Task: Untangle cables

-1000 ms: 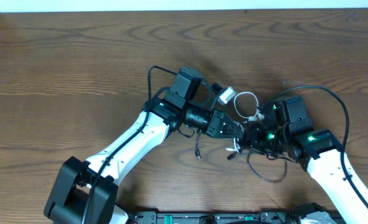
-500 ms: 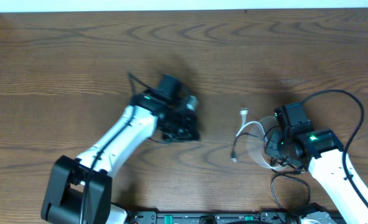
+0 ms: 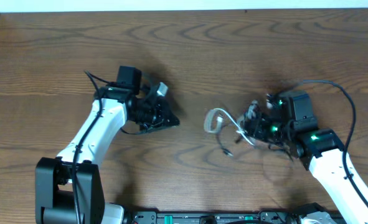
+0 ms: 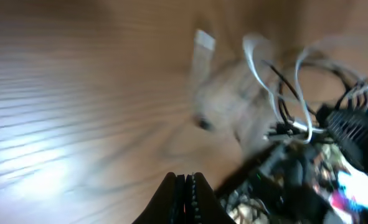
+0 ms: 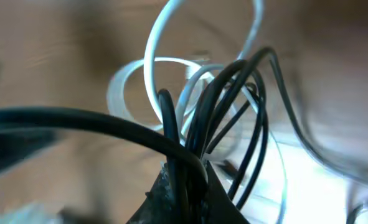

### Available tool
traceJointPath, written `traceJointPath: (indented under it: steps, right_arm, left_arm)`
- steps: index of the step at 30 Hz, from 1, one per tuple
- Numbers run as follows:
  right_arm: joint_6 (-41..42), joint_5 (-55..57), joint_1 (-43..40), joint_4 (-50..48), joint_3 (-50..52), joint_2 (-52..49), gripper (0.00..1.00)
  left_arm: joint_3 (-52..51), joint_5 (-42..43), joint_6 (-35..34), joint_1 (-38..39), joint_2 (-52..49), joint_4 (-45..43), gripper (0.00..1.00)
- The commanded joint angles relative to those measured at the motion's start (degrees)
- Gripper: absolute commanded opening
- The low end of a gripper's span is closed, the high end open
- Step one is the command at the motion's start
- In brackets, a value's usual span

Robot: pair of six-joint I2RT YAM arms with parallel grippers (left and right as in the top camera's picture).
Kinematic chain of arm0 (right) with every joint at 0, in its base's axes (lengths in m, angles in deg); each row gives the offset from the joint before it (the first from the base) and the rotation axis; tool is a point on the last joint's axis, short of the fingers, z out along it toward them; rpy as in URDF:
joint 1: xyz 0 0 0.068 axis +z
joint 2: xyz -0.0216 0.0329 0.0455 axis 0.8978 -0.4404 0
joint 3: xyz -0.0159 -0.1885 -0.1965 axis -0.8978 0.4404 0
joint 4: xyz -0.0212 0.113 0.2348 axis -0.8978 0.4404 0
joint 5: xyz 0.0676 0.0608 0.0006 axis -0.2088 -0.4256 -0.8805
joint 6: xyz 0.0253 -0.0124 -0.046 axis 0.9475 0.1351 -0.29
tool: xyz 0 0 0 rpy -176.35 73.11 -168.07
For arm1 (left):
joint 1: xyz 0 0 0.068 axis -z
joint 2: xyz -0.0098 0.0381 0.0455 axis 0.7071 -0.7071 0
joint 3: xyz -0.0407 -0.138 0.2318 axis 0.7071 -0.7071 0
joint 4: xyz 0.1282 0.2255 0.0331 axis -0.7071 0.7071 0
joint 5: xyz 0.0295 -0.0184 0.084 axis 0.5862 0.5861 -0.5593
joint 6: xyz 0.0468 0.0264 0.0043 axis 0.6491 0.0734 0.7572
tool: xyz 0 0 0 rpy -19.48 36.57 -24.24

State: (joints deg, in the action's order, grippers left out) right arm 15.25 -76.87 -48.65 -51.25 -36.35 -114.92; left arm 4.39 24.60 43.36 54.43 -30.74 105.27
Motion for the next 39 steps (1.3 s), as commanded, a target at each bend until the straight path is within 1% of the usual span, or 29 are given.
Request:
traceJointPath:
  steps: [1,4,8,12,18,21,28,32,39]
  right_arm:
    - [-3.45,-17.64,-0.13,-3.52,-0.28,0.09,0.02]
    - [-3.45,-17.62,-0.13,-3.8,-0.28,0.09,0.01]
    - [-3.43,-19.26,-0.13,-4.11,-0.28,0.09,0.01]
    - [-3.45,-23.06,-0.13,-5.79,-0.28,0.09,0.01]
    - [-3.43,-26.18,-0.13,-7.04,-0.28,0.09,0.01]
    - [-3.52,-26.8,-0.13,-7.02,-0.28,0.09,0.01]
    - [-3.67,-24.61,-0.13,-6.78,-0.28,0.09,0.01]
    - [-3.63,-20.61,-0.13,-4.98,-0.28,0.09,0.01]
    - [-3.74,-22.34,-0.13,-4.66,-0.28,0.09,0.01]
  left_arm:
    - [0.37,9.55,6.34,4.44,0.55,0.15,0.08]
    - [0.37,10.12,8.35,8.35,0.55,-0.37,0.08]
    - [0.37,11.3,8.28,12.44,0.55,-3.08,0.08]
    - [0.37,14.43,7.65,15.47,0.55,-7.43,0.08]
    - [0.37,14.45,0.22,16.74,0.55,-14.45,0.11]
    - [0.37,16.52,-1.51,16.74,0.55,-17.44,0.12]
    - [0.37,16.72,-2.58,16.74,0.55,-18.12,0.12]
    - [0.37,16.72,-5.62,16.63,0.55,-18.71,0.12]
    - [0.37,16.74,-17.18,16.65,0.55,-27.67,0.17]
